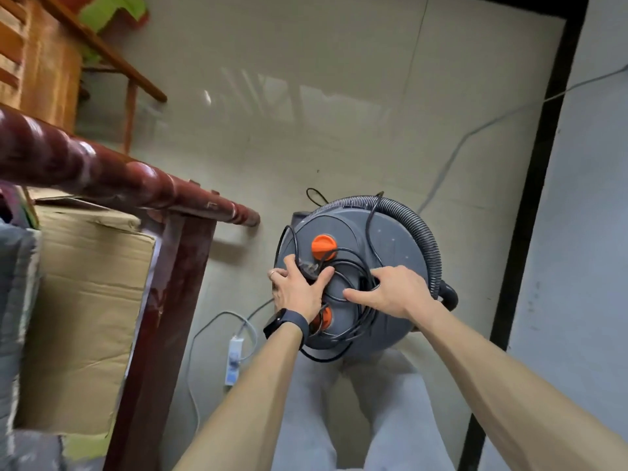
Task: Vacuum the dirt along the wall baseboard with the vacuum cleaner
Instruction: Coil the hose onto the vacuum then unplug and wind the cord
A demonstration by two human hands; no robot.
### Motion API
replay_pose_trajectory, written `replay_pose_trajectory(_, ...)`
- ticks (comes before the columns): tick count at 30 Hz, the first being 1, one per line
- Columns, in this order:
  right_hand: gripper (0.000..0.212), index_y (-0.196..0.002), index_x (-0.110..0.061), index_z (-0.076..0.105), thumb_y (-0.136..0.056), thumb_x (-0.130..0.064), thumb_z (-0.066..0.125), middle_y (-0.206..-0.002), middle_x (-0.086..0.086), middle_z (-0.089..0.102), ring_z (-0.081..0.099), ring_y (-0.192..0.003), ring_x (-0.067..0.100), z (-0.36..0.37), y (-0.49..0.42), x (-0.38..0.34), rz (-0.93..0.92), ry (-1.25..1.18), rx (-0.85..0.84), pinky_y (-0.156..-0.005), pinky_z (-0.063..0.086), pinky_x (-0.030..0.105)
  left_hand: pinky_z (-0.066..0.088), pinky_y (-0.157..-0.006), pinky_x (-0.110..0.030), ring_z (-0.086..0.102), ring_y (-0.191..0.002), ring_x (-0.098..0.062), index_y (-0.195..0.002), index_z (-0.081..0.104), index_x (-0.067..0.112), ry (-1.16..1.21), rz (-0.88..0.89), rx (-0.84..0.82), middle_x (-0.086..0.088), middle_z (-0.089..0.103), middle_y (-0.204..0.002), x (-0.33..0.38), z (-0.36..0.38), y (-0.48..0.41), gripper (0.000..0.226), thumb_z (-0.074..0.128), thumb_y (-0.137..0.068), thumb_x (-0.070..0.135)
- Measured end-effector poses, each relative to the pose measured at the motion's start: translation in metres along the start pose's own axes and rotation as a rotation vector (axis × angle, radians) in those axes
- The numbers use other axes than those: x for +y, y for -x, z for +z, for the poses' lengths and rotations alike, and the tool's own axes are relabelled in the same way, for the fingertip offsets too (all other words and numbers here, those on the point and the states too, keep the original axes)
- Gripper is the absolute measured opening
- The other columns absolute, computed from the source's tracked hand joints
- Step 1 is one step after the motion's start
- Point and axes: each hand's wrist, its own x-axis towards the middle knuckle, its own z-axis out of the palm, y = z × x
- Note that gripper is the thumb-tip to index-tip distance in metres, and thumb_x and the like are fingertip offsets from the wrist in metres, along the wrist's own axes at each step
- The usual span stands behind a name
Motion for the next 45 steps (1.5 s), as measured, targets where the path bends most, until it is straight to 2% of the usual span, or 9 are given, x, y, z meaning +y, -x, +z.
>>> replay_pose_trajectory(8,0.085,-0.076,-0.027,0.068,-0.056,-0.104,0.04,-0.073,-0.004,0.065,0.067,-0.086,0.028,-0.004,-0.002,-0.002,0.003,0.003,-0.01,-0.068,0.046,0.036,0.046,-0.088,-0.042,0.056,-0.092,-0.038,-0.123,0.037,0.023,0.036,0.013,0.032,-0.002,0.03,-0.113,-0.001,0.002,0.001,0.061,0.064,-0.084,0.062)
replay_pose_trajectory(13,0.076,-0.072,-0.021,0.068,-0.065,-0.094,0.051,-0.069,-0.004,0.065,0.063,-0.078,0.028,-0.019,-0.007,-0.009,-0.033,-0.093,-0.061,-0.065,0.045,0.034,0.037,-0.081,-0.029,0.058,-0.099,-0.029,-0.113,0.051,0.027,0.088,0.035,0.14,0.003,0.038,-0.113,-0.004,-0.007,-0.001,0.05,0.07,-0.081,0.059)
replay_pose_trajectory(21,0.081,-0.063,-0.02,0.066,-0.058,-0.098,0.046,-0.064,-0.006,0.07,0.066,-0.078,0.022,-0.116,-0.039,-0.02,-0.046,-0.147,0.106,-0.07,0.045,0.036,0.029,-0.087,-0.017,0.046,-0.117,-0.021,-0.107,0.059,0.029,0.207,0.127,0.143,-0.006,0.048,-0.113,0.072,-0.063,-0.038,0.038,0.075,-0.081,0.051)
replay_pose_trajectory(27,0.09,-0.08,-0.025,0.067,-0.05,-0.106,0.042,-0.081,-0.003,0.076,0.07,-0.092,0.024,-0.183,-0.066,-0.002,0.073,-0.254,0.195,-0.089,0.053,0.039,0.037,-0.101,-0.029,0.049,-0.123,-0.027,-0.122,0.059,0.02,0.137,0.211,0.048,-0.012,0.048,-0.127,0.172,-0.094,-0.067,0.05,0.072,-0.084,0.049)
replay_pose_trajectory(32,0.084,-0.061,-0.017,0.054,-0.051,-0.101,0.053,-0.068,-0.003,0.073,0.071,-0.079,0.025,-0.194,-0.095,0.002,0.134,-0.412,0.223,-0.087,0.053,0.042,0.043,-0.097,-0.035,0.054,-0.117,-0.034,-0.121,0.057,0.018,0.064,0.228,0.069,-0.013,0.053,-0.126,0.211,-0.09,-0.089,0.04,0.065,-0.088,0.039)
replay_pose_trajectory(35,0.078,-0.062,-0.018,0.059,-0.051,-0.096,0.059,-0.07,-0.003,0.072,0.07,-0.079,0.024,-0.202,-0.132,-0.006,0.143,-0.503,0.249,-0.083,0.053,0.041,0.044,-0.098,-0.036,0.053,-0.121,-0.03,-0.128,0.051,0.021,0.197,0.218,0.098,-0.008,0.054,-0.129,0.21,-0.081,-0.112,0.054,0.069,-0.082,0.044)
replay_pose_trajectory(39,0.073,-0.065,-0.019,0.066,-0.055,-0.091,0.062,-0.074,-0.001,0.073,0.069,-0.086,0.027,-0.213,-0.182,-0.018,0.108,-0.582,0.236,-0.087,0.055,0.047,0.025,-0.117,-0.042,0.027,-0.143,-0.031,-0.158,0.014,0.023,0.154,0.263,0.103,-0.007,0.03,-0.157,0.211,-0.067,-0.14,0.106,0.075,-0.076,0.052)
replay_pose_trajectory(43,0.077,-0.077,-0.019,0.07,-0.071,-0.093,0.048,-0.08,-0.001,0.073,0.067,-0.088,0.025,-0.222,-0.225,-0.019,0.134,-0.598,0.265,-0.085,0.053,0.044,0.026,-0.112,-0.039,0.029,-0.138,-0.032,-0.158,0.0,0.031,0.064,0.355,0.165,-0.002,0.03,-0.157,0.222,-0.066,-0.179,0.108,0.074,-0.08,0.042)
replay_pose_trajectory(45,0.078,-0.076,-0.016,0.069,-0.076,-0.09,0.046,-0.067,-0.003,0.072,0.068,-0.076,0.014,-0.23,-0.242,-0.022,0.124,-0.634,0.281,-0.071,0.049,0.035,0.03,-0.109,-0.04,0.03,-0.134,-0.031,-0.157,-0.007,0.035,0.008,0.379,0.184,0.0,0.029,-0.156,0.232,-0.069,-0.195,0.11,0.072,-0.081,0.044)
